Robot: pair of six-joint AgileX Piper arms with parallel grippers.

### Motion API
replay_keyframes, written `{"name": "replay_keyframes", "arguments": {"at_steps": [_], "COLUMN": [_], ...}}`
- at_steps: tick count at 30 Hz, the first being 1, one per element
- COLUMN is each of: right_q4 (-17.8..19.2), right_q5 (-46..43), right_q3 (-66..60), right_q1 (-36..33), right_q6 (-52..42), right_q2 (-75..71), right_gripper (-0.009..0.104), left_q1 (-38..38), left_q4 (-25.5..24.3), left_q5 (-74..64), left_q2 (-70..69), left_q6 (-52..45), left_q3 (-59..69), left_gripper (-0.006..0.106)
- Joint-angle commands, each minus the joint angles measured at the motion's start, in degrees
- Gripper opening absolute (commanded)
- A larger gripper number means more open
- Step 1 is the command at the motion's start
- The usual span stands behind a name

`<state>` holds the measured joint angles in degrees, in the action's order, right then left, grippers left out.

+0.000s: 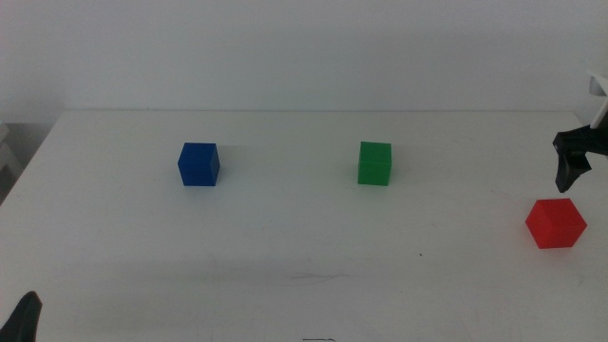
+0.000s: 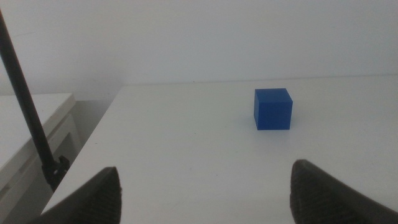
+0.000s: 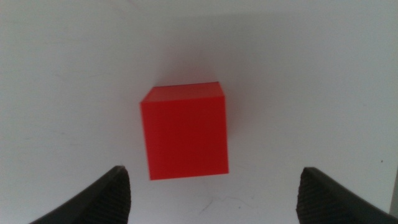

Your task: Stack red cubes first, then green, then blue cubes in a specific spot.

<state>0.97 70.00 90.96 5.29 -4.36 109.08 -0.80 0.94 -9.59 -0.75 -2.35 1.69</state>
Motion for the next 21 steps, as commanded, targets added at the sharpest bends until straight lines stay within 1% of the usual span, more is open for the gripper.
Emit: {"name": "replay_keyframes", "arguments": {"at_steps": [1, 10, 18, 21], "right_q4": [0.89, -2.22, -2.49, -3.26], "right_q5": [2.62, 2.64, 2.69, 2.63], "right_q3": [1.93, 1.88, 1.75, 1.75], "right_q1": [0.73, 0.67, 0.67, 0.67], "right_q6": [-0.49, -1.54, -1.54, -1.54], "right_q2": [-1.92, 1.11, 3.62, 4.52], "right_gripper": [0.072, 0.072, 0.072, 0.072], "left_q1": [0.21, 0.21, 0.21, 0.21], "left_q4": [0.17, 0.17, 0.17, 0.17], "left_q5": [4.14, 4.14, 4.14, 4.14], "left_q2": [-1.16, -1.16, -1.16, -1.16], "left_q6": [0.55, 0.55, 0.55, 0.55], "left_q3": [-0.15, -0.15, -0.15, -0.15], "left_gripper": [0.092, 0.092, 0.092, 0.092]}}
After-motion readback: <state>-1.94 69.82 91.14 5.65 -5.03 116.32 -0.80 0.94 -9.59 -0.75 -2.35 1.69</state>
